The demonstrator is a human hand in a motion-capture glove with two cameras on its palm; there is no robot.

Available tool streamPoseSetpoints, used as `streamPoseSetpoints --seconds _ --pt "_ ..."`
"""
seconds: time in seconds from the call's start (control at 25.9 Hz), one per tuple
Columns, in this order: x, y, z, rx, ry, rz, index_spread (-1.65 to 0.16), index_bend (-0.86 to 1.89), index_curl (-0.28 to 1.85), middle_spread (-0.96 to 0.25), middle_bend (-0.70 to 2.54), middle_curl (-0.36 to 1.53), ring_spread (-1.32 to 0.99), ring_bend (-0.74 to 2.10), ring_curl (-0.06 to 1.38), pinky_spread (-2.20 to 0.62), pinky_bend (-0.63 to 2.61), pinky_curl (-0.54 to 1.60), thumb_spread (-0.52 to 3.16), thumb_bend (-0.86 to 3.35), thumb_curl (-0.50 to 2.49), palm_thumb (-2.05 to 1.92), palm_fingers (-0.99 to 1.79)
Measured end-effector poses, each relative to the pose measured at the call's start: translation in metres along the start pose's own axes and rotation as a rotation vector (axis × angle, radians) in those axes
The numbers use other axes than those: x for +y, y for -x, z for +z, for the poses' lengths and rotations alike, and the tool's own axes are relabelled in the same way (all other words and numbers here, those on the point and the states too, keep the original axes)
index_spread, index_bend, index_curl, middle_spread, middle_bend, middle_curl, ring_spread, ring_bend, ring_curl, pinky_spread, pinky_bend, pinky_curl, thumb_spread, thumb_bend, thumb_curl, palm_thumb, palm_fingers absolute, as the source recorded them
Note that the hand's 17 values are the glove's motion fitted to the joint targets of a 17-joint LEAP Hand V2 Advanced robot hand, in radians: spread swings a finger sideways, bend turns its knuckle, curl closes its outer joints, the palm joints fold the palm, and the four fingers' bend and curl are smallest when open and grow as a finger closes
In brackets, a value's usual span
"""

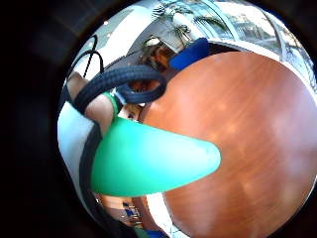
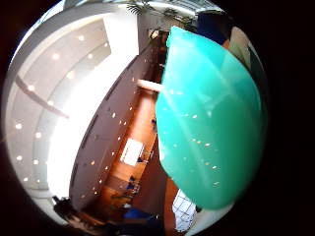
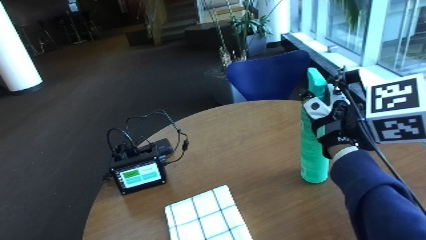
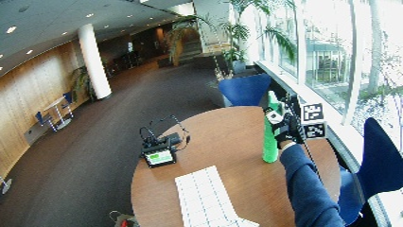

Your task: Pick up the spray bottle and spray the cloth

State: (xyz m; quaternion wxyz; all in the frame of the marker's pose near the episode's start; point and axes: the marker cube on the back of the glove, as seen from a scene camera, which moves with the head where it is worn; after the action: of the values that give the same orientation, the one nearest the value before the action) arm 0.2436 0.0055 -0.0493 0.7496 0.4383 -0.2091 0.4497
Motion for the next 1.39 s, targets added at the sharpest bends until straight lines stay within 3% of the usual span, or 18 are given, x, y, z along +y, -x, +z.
streamPoseSetpoints --seconds 0.42,0.81,1.08,1.23,1.39 --pt "0.012 0.013 0.01 0.033 -0.018 -0.195 -0.28 0.17 0.36 -0.13 0.43 0.4 -0.18 0.59 0.4 -0.12 0.46 0.36 0.84 0.12 0.47 0.85 1.27" --pt "-0.025 0.048 -0.119 0.015 -0.124 -0.231 -0.28 0.17 0.39 -0.14 0.43 0.43 -0.2 0.59 0.41 -0.18 0.49 0.37 0.82 0.06 0.52 0.9 1.26" --pt "-0.016 0.105 -0.169 0.017 0.13 -0.324 -0.27 0.17 0.41 -0.14 0.42 0.45 -0.2 0.58 0.42 -0.19 0.49 0.38 0.8 0.02 0.56 0.92 1.26" --pt "0.008 0.138 -0.164 0.098 0.303 -0.381 -0.28 0.17 0.42 -0.14 0.43 0.46 -0.2 0.58 0.42 -0.19 0.49 0.38 0.77 0.0 0.58 0.93 1.28" --pt "0.045 0.152 -0.142 0.171 0.546 -0.321 -0.28 0.17 0.43 -0.14 0.42 0.46 -0.2 0.59 0.43 -0.2 0.5 0.38 0.73 -0.02 0.6 0.94 1.3"
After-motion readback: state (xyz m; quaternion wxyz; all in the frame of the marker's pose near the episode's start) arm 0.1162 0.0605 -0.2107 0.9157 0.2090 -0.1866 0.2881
